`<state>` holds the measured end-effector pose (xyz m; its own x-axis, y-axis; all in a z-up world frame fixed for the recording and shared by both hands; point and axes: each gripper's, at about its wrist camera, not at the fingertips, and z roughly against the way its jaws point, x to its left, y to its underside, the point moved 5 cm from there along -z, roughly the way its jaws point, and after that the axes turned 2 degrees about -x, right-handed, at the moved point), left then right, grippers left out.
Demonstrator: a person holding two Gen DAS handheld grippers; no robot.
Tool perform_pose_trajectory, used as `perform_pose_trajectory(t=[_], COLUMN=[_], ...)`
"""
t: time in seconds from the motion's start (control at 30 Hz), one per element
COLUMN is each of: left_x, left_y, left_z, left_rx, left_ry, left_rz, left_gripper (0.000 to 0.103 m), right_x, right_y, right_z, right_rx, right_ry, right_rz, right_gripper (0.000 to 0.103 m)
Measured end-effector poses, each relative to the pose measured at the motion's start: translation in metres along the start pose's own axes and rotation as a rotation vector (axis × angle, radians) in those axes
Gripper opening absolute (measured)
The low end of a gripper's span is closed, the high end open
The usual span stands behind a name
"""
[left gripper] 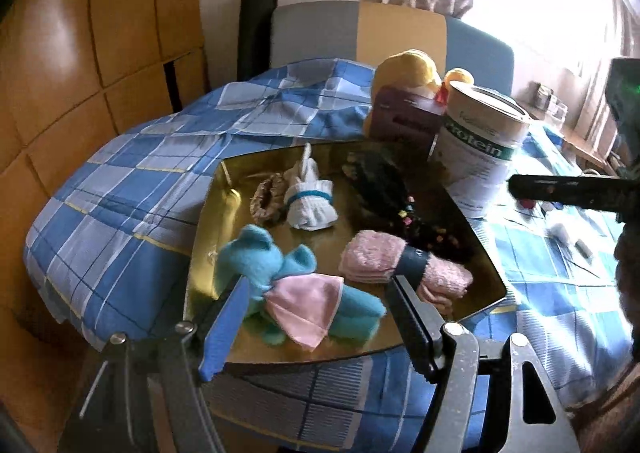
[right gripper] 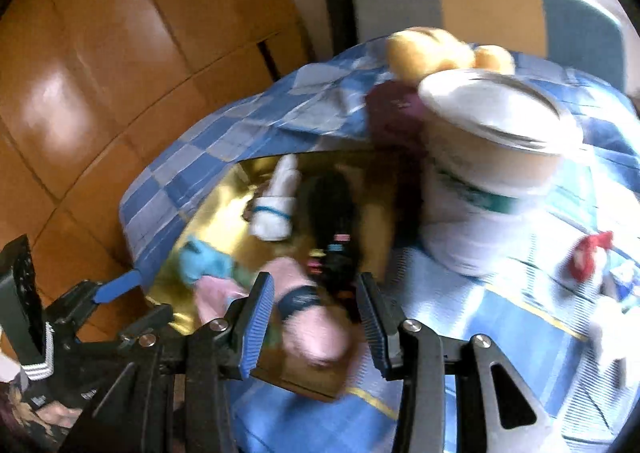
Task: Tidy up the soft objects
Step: 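Move both tools back from the tray toward the remaining soft items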
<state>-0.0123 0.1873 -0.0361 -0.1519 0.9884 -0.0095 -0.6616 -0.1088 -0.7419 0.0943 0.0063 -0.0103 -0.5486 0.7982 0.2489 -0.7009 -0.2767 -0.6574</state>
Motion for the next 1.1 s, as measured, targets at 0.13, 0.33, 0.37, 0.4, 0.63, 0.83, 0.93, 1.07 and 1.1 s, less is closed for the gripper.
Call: perform_pose_trajectory(t=[0.13,0.33,0.37,0.4,0.63,0.83,0.93,1.07,1.1], left_x=[-0.013,-0.039,-0.044,-0.051,-0.099,-0.150,-0.173,-0.198,-0.204], left_y=[-0.001,-0.005,-0.005,-0.006,-0.003,0.001,0.003,0.002,0.002], left_z=[0.000,-0.001,-0.001,-0.001,-0.011,-0.017,-0.022,-0.028,-0.029], left_rx=[0.002,0.003,0.003,0.004,0.042,0.070,0.080,0.094,0.098], left_ry=[0.016,0.060,0.071,0.083,0.162,0.236,0.263,0.281,0.285], left_rz=[-0.032,-0.085,-0.098,-0.111,-0.211,-0.304,-0.338,-0.370,-0.377], left_gripper=[0.072,0.072,0.072,0.072,0.072,0.072,0.072,0.072,0.072], right_x=[-0.043,-0.121,-0.135,-0.153,-0.286,-0.344,-0.345,-0.345,-0.344], right_y=[0.004,0.010,0.012,0.014,0.067,0.108,0.109,0.110,0.109], right_z=[0.025,0.061,0.067,0.073,0.110,0.135,0.136,0.134,0.133], right_rx=[-0.041,-0.118,-0.131,-0.146,-0.214,-0.248,-0.267,-0.257,-0.253], right_ry=[0.083,0.253,0.288,0.332,0.662,0.613,0.569,0.560,0.558], right_rz=[-0.062,-0.182,-0.204,-0.233,-0.520,-0.911,-0.954,-0.947,-0.948], right_gripper=[0.043,0.043,0.043,0.043,0.043,0.043,0.043,0.043,0.043])
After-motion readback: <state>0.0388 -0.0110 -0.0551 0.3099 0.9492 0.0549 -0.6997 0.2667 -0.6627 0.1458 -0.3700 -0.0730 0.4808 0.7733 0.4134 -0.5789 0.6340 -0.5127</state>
